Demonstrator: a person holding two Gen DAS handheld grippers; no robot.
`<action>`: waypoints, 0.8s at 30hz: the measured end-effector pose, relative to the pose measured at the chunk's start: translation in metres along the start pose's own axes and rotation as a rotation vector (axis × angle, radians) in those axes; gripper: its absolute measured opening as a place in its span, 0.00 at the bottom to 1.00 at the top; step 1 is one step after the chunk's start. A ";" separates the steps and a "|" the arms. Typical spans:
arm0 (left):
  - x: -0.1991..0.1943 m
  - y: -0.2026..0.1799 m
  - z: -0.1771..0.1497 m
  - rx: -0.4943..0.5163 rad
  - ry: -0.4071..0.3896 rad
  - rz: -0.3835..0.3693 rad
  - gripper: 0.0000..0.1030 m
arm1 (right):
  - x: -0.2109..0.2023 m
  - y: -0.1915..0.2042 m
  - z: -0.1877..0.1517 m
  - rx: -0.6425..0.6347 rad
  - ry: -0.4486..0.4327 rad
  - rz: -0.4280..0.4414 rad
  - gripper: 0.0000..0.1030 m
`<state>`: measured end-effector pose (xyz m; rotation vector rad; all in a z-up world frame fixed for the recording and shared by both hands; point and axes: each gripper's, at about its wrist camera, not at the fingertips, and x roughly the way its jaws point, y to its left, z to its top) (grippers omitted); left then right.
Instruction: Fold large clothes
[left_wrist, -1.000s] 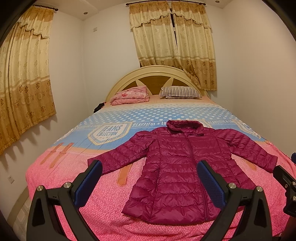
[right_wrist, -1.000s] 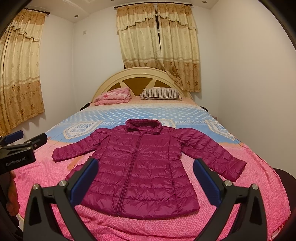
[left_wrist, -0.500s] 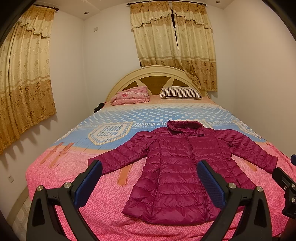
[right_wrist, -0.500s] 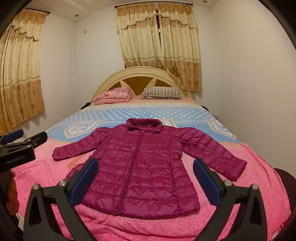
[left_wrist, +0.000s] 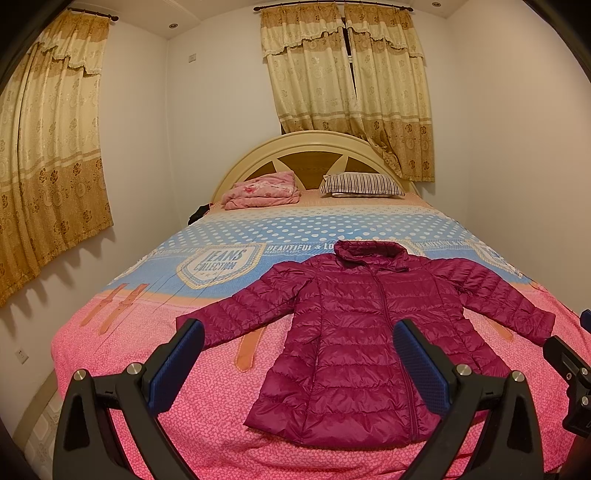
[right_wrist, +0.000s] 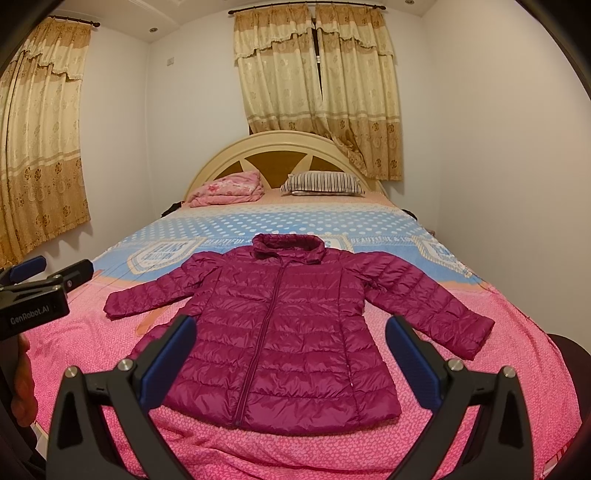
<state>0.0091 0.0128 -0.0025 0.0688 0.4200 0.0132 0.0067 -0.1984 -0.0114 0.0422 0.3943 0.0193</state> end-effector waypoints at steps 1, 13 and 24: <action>0.000 0.000 0.000 0.000 0.001 0.000 0.99 | 0.000 0.000 0.000 -0.001 0.000 0.000 1.00; 0.000 0.000 0.000 -0.001 0.001 -0.001 0.99 | 0.000 0.001 -0.003 -0.001 0.008 0.004 1.00; 0.013 0.003 -0.006 -0.006 0.021 0.007 0.99 | 0.006 0.001 -0.009 -0.003 0.027 0.004 1.00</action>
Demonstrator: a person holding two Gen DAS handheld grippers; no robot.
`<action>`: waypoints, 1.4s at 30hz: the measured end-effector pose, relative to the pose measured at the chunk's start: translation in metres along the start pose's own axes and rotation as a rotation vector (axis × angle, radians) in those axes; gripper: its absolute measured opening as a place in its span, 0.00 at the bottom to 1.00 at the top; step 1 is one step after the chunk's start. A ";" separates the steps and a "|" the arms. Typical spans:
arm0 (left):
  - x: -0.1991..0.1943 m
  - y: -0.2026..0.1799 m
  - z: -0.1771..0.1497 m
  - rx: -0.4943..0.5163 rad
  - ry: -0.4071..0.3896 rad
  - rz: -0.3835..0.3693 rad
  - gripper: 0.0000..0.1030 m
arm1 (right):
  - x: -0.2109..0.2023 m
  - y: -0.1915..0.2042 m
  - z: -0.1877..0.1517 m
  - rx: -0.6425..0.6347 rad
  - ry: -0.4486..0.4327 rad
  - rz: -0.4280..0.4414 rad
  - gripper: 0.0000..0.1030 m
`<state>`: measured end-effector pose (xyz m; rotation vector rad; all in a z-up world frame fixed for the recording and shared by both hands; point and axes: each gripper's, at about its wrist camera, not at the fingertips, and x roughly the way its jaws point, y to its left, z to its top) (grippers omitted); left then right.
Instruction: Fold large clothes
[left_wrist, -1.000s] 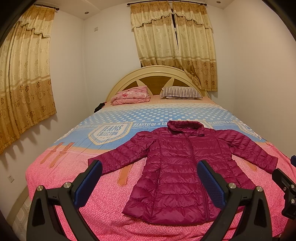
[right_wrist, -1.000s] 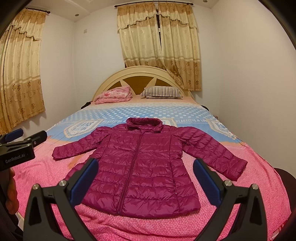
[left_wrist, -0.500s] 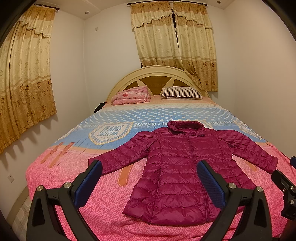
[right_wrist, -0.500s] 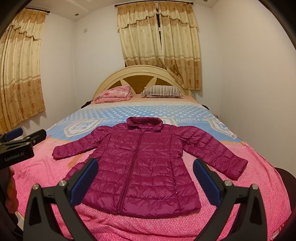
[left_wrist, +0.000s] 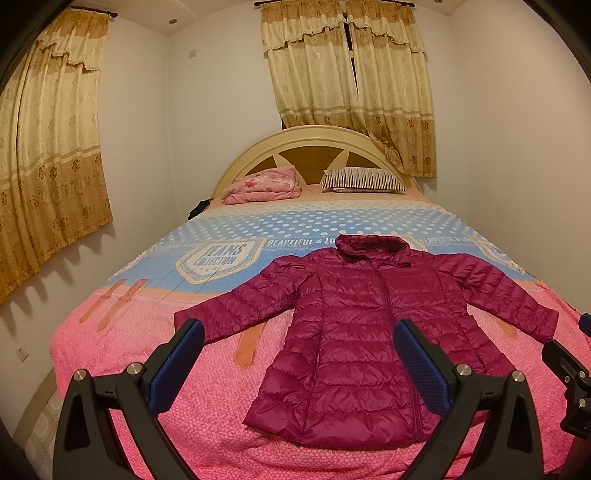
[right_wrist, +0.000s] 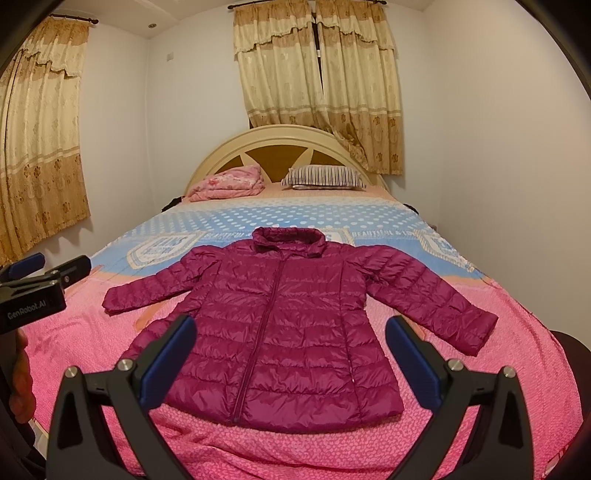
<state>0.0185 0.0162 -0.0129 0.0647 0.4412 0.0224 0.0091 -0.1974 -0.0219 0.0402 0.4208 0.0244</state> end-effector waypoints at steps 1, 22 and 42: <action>0.003 0.000 -0.001 0.000 0.005 0.001 0.99 | 0.002 -0.001 0.000 0.000 0.003 0.000 1.00; 0.167 -0.040 -0.011 0.050 0.149 -0.010 0.99 | 0.147 -0.202 -0.064 0.367 0.310 -0.222 0.89; 0.283 -0.021 -0.016 0.045 0.285 0.093 0.99 | 0.187 -0.321 -0.078 0.553 0.394 -0.359 0.37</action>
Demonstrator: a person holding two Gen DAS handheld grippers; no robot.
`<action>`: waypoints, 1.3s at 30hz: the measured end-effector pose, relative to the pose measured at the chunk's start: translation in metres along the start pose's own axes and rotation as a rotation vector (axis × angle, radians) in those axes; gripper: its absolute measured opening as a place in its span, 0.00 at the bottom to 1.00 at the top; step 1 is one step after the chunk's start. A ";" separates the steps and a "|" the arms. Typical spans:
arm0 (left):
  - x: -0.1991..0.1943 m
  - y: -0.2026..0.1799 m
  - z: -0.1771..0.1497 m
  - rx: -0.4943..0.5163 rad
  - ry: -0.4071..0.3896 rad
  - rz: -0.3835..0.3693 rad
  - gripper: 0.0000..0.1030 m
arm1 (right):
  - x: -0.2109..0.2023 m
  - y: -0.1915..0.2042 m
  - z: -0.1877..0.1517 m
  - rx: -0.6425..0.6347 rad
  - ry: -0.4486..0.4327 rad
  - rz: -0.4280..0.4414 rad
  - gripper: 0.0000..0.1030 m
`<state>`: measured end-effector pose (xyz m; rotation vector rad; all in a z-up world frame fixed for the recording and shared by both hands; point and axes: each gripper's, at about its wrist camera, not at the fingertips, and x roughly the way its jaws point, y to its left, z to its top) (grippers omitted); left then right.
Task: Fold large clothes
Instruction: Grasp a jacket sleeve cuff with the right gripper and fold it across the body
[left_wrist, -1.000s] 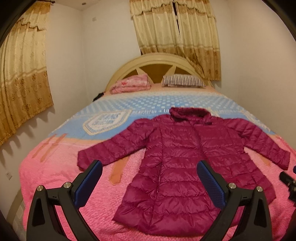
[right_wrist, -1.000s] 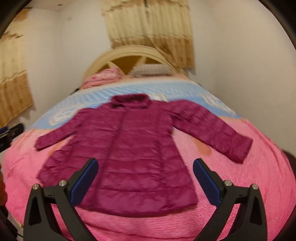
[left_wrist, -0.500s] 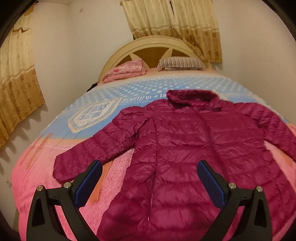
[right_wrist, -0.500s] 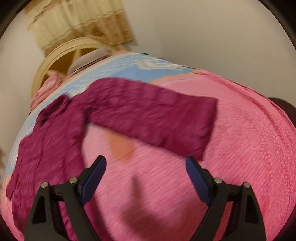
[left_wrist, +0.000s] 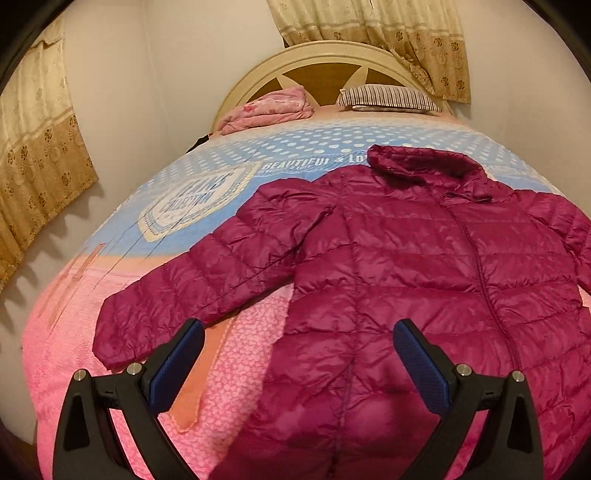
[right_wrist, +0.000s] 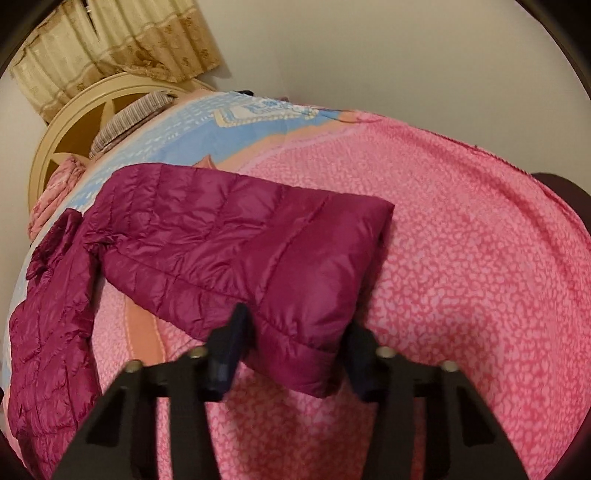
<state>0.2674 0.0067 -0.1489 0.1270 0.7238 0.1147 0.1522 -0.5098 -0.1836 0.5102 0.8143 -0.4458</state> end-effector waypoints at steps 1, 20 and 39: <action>0.000 0.003 0.000 0.000 0.001 0.003 0.99 | 0.002 0.003 0.001 -0.006 0.002 0.008 0.35; 0.002 0.036 0.031 -0.049 -0.002 0.001 0.99 | -0.067 0.168 0.038 -0.427 -0.240 0.127 0.16; 0.028 0.099 0.025 -0.122 0.034 0.072 0.99 | 0.000 0.393 -0.068 -0.840 -0.200 0.270 0.15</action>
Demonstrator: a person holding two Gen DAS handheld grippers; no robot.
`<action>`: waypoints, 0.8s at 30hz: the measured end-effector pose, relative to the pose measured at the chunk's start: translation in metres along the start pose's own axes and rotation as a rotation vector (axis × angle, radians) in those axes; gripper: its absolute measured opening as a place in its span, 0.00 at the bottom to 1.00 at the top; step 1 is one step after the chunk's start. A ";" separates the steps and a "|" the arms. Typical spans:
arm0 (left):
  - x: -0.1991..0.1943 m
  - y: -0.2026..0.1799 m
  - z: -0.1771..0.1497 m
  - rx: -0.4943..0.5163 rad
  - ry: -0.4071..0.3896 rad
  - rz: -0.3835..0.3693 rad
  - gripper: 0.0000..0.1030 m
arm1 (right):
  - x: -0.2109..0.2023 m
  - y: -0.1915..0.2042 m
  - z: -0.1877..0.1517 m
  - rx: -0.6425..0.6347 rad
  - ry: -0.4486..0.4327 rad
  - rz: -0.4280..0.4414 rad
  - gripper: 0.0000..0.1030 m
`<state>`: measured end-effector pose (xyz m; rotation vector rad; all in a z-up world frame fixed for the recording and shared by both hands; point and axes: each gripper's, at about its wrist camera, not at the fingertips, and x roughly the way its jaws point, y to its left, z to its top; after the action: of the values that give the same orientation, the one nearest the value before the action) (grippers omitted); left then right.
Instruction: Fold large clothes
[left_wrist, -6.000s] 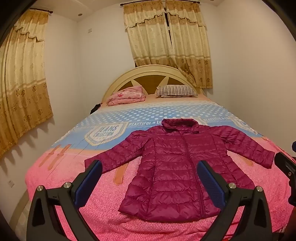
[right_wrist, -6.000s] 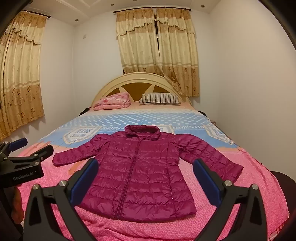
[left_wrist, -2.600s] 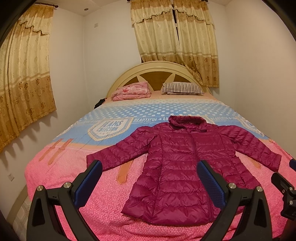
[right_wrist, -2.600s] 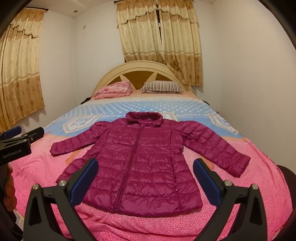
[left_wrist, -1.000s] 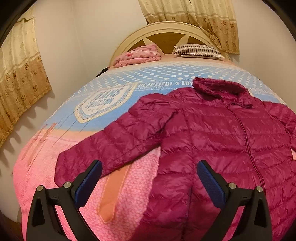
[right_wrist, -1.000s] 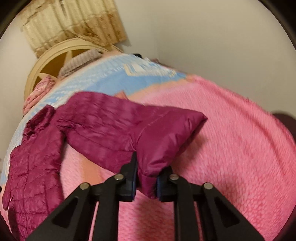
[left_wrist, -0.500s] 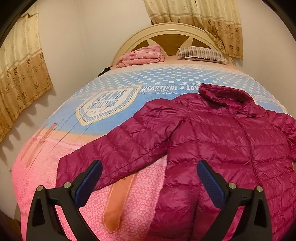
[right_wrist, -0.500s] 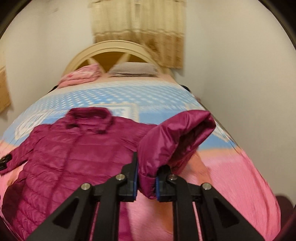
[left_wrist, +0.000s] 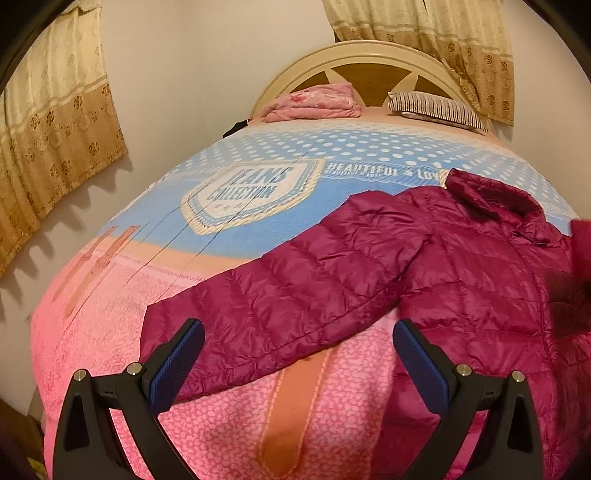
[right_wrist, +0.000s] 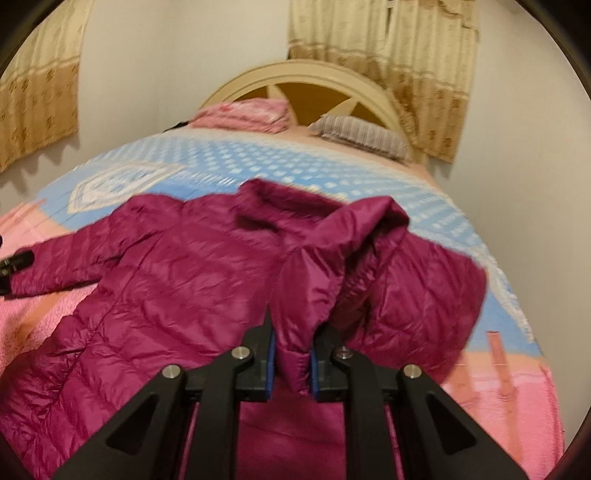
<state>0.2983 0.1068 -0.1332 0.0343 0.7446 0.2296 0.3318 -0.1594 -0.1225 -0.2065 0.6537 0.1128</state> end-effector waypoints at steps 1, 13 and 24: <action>0.003 0.000 0.000 0.002 0.005 0.001 0.99 | 0.008 0.010 -0.002 -0.004 0.017 0.010 0.15; 0.000 -0.025 0.013 0.036 -0.005 -0.016 0.99 | -0.003 0.063 -0.052 -0.126 0.112 0.227 0.69; -0.024 -0.141 0.031 0.126 -0.008 -0.214 0.99 | -0.027 -0.004 -0.096 -0.092 0.109 0.088 0.77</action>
<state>0.3298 -0.0345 -0.1098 0.0743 0.7484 -0.0210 0.2544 -0.1858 -0.1796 -0.2736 0.7669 0.2179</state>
